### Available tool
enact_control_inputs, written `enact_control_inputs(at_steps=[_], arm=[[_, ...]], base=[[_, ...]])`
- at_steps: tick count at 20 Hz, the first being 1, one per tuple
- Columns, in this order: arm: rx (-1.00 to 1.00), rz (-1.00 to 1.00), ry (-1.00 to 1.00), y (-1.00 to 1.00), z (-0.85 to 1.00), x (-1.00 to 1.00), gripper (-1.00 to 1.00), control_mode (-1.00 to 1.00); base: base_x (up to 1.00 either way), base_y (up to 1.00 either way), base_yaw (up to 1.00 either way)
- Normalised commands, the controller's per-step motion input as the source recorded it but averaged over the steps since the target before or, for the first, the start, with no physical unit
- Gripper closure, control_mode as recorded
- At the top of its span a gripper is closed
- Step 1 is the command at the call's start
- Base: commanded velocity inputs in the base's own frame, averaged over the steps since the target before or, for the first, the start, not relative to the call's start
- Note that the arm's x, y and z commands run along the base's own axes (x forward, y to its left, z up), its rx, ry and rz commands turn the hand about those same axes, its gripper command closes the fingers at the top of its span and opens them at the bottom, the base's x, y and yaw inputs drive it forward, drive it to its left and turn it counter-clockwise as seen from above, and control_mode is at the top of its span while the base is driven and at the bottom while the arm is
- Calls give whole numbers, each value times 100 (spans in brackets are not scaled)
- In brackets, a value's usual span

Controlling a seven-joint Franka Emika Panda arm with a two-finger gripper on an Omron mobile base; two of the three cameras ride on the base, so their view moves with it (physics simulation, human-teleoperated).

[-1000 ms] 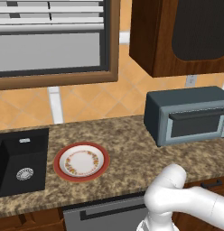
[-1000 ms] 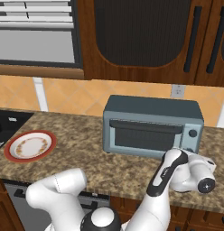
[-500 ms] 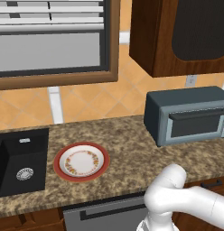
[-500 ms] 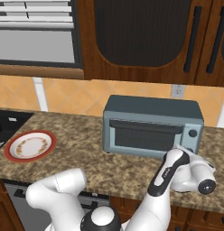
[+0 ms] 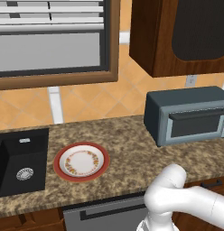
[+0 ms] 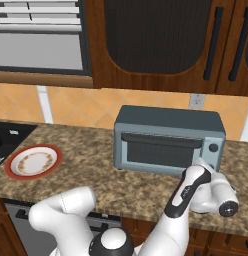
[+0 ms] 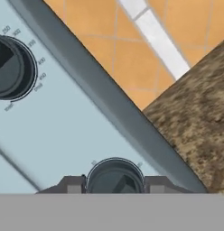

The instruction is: Pick up the kebab skewer and baguette bread, and place them inside the toaster oven. Close the toaster oven door and start by setting the timer.

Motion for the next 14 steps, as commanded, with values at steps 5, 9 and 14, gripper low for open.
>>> enact_control_inputs(at_steps=[5,9,14], arm=[[21,-13,0,0,0,0,100,-100],[19,-13,2,3,0,0,100,-100],[18,-15,4,15,0,0,100,-100]], base=[[0,0,0],[0,0,0],[0,0,0]])
